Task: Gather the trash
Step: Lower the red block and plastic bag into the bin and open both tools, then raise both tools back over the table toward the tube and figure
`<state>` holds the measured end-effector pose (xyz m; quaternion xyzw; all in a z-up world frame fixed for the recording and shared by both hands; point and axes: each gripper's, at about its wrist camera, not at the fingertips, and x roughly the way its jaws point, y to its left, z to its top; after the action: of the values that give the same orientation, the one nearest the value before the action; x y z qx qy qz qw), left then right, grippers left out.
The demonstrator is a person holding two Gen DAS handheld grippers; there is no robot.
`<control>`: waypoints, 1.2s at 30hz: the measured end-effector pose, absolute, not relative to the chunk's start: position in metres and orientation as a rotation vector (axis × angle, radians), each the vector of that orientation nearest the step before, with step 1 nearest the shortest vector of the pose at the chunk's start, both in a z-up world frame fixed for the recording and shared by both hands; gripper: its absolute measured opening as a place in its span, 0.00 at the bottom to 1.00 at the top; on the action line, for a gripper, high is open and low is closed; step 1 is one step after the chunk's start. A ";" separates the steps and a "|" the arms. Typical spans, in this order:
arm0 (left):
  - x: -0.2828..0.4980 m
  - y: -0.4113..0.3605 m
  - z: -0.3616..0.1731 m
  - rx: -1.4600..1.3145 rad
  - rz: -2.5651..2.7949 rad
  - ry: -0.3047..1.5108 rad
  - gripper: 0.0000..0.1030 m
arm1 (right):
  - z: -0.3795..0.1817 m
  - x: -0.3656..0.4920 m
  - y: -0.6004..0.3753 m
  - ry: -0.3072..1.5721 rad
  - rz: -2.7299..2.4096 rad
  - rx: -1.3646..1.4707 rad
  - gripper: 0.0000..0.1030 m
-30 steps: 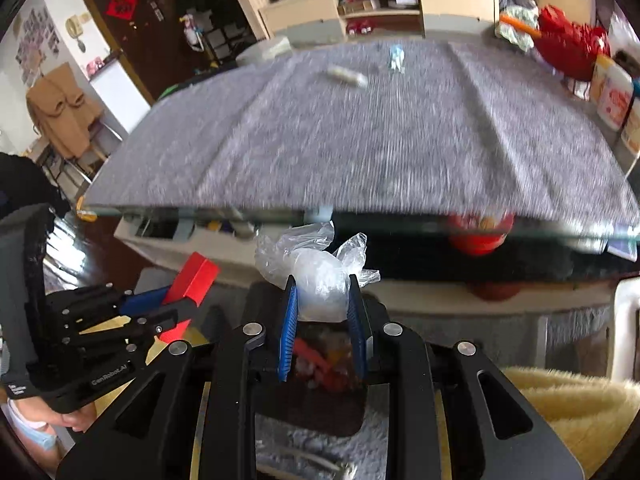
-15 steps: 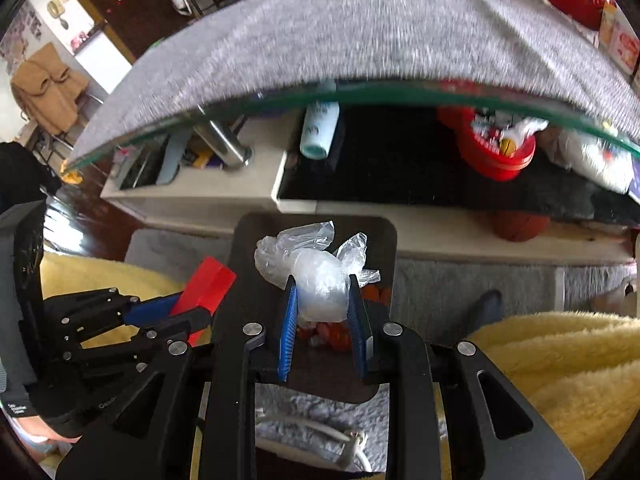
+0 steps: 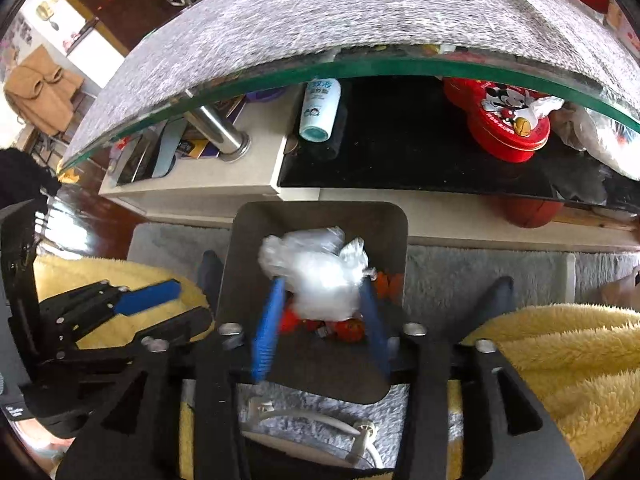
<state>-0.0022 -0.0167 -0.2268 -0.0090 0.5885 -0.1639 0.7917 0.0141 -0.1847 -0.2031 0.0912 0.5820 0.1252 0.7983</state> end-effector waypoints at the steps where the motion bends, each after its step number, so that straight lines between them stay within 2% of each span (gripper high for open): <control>1: -0.001 -0.015 -0.225 -0.013 -0.342 1.260 0.58 | -0.202 0.016 -0.188 1.244 0.259 0.200 0.58; 3: 0.001 -0.011 -0.223 -0.010 -0.322 1.252 0.62 | -0.199 0.018 -0.195 1.236 0.245 0.212 0.61; 5: 0.005 -0.007 -0.220 -0.017 -0.308 1.244 0.68 | -0.195 0.021 -0.201 1.221 0.221 0.214 0.74; 8: 0.011 -0.001 -0.213 -0.024 -0.290 1.234 0.74 | -0.187 0.026 -0.209 1.206 0.196 0.204 0.85; 11: 0.018 0.003 -0.205 -0.031 -0.279 1.220 0.82 | -0.181 0.032 -0.216 1.202 0.192 0.214 0.85; 16: 0.031 0.006 -0.185 -0.026 -0.271 1.186 0.86 | -0.162 0.045 -0.227 1.172 0.179 0.230 0.86; 25: 0.066 0.004 -0.142 -0.023 -0.280 1.114 0.89 | -0.115 0.088 -0.237 1.076 0.161 0.187 0.90; 36: 0.145 -0.016 -0.119 0.026 -0.289 1.068 0.89 | -0.095 0.169 -0.249 1.014 0.130 0.190 0.90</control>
<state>0.1448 -0.0157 -0.1186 0.0124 0.5070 -0.1371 0.8509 0.1688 -0.2493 -0.0946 0.0909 0.4845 0.0620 0.8678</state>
